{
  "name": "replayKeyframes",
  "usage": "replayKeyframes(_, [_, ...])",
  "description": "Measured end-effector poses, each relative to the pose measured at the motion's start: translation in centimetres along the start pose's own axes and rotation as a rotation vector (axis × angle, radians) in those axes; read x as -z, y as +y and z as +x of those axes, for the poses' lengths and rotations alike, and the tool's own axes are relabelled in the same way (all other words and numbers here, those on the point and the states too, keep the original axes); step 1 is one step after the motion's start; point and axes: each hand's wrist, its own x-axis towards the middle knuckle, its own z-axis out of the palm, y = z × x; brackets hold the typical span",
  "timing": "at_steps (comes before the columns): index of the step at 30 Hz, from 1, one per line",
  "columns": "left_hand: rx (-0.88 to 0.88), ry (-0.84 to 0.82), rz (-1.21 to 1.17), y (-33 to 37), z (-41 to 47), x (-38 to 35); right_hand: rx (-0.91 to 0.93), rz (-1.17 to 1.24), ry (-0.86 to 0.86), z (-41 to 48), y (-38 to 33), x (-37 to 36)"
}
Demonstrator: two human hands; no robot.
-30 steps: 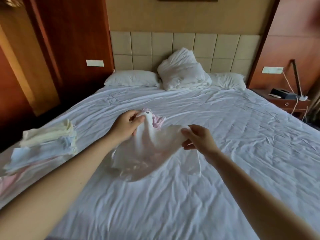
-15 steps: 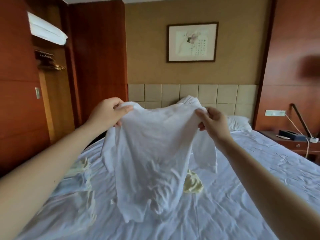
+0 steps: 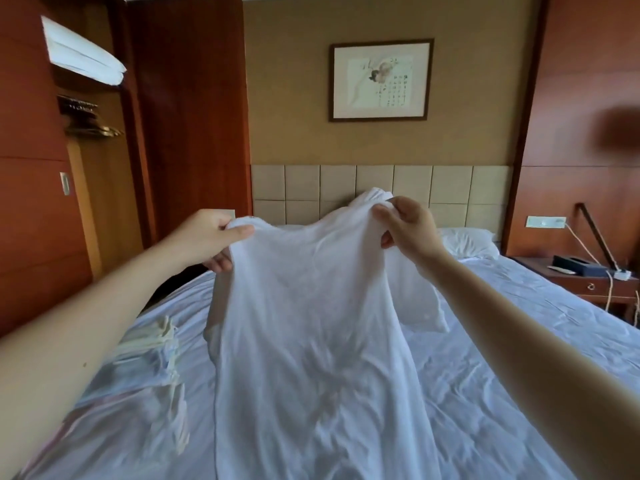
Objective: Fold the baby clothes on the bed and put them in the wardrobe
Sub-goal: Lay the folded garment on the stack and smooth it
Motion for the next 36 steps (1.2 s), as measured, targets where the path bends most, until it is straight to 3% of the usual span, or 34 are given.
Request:
replayKeyframes(4, [0.055,0.072,-0.096,-1.9,2.7,-0.6,-0.058,-0.011,-0.011,2.4,2.0,-2.0])
replayKeyframes(8, [-0.127,0.35,0.078,-3.8,6.4,-0.3,0.019,-0.219,0.052,5.7,2.8,-3.4])
replayKeyframes(16, [-0.459,0.614,0.078,-3.8,9.1,0.4,0.191,-0.172,0.128,9.3,2.4,-5.5])
replayKeyframes(22, [-0.341,0.426,0.31,-11.3,2.4,-3.1,0.058,-0.293,-0.033,2.0,7.1,-6.0])
replayKeyframes(28, [0.068,-0.045,0.423,-20.0,-8.2,-10.7,-0.229,-0.48,-0.386,-11.2,14.1,-6.3])
replayKeyframes(31, [0.152,-0.246,0.481,-23.0,-13.1,-14.2,-0.362,-0.532,-0.497,-18.1,17.6,-6.4])
replayKeyframes(36, [0.26,-0.321,0.474,-25.5,-18.7,-18.0,-0.457,-0.585,-0.584,-25.9,20.3,-5.4])
